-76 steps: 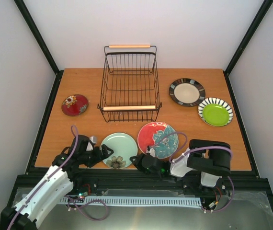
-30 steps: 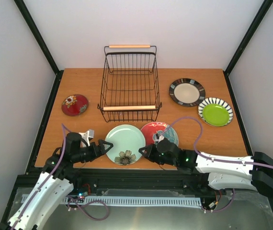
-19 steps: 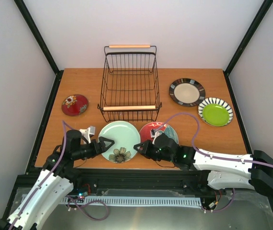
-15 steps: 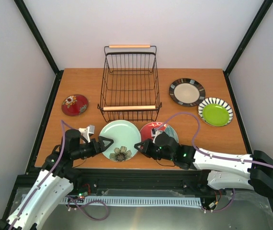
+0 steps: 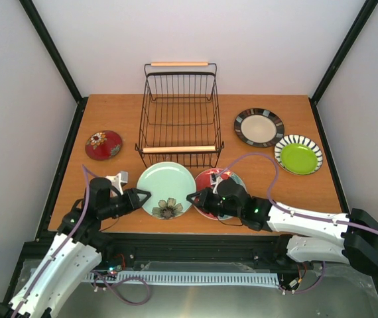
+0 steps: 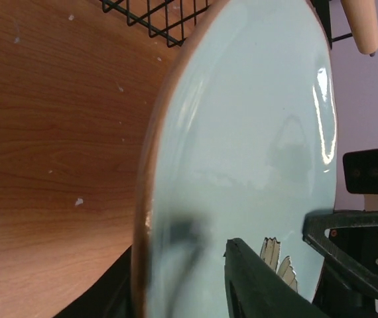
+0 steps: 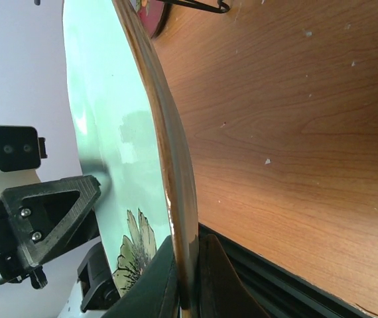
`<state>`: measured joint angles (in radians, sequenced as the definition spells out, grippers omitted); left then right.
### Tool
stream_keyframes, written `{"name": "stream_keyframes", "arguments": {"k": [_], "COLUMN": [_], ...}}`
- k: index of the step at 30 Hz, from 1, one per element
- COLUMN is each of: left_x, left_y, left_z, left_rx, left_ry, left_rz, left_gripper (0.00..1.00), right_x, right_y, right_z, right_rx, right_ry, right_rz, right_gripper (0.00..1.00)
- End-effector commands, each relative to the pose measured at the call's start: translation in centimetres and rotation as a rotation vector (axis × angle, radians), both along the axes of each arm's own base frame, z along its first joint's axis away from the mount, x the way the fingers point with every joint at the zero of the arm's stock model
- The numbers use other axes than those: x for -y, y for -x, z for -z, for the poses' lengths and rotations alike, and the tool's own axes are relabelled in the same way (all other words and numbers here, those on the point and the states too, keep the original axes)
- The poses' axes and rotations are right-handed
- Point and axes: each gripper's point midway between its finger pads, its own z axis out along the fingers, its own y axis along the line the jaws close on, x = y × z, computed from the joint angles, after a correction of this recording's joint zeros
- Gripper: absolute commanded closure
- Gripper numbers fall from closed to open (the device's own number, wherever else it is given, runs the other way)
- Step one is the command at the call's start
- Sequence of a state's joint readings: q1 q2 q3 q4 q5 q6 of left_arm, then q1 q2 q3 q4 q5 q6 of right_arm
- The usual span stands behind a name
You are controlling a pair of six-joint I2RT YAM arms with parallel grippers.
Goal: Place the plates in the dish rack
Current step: Insert the plate into the dish rack.
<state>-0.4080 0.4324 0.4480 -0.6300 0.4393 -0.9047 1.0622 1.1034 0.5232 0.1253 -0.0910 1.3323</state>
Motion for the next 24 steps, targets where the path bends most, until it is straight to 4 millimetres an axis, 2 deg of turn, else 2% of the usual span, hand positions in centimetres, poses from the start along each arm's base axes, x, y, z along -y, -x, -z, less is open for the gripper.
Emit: {"name": "stream_keyframes", "arguments": {"k": [1, 3, 4, 11, 18, 24], "left_x": [1.3, 1.4, 1.4, 1.8, 2.5, 2.6], "left_y": [0.2, 0.1, 0.0, -0.8, -1.3, -1.2], "left_z": [-3.0, -3.1, -3.2, -5.8, -8.0, -8.4], "left_rx": [0.068, 0.066, 0.064, 0.067, 0.001, -0.014], "left_ry": [0.065, 0.061, 0.058, 0.045, 0.051, 0.033], "left_rz": [0.071, 0.074, 0.075, 0.085, 0.103, 0.117], "left_gripper": [0.77, 0.94, 0.99, 0.99, 0.99, 0.99], "right_x": [-1.7, -1.7, -1.7, -1.4, -0.4, 1.3], "right_y": [-1.4, -1.5, -1.6, -1.8, -2.0, -1.8], "right_z": [-5.6, -5.4, -5.3, -4.3, -3.8, -3.3], "right_rx": [0.105, 0.107, 0.108, 0.140, 0.223, 0.252], "right_ry": [-0.155, -0.147, -0.140, -0.043, 0.133, 0.198], "right_rz": [-0.006, -0.008, -0.009, -0.037, -0.081, -0.071], "right_gripper": [0.97, 0.97, 0.97, 0.95, 0.67, 0.57]}}
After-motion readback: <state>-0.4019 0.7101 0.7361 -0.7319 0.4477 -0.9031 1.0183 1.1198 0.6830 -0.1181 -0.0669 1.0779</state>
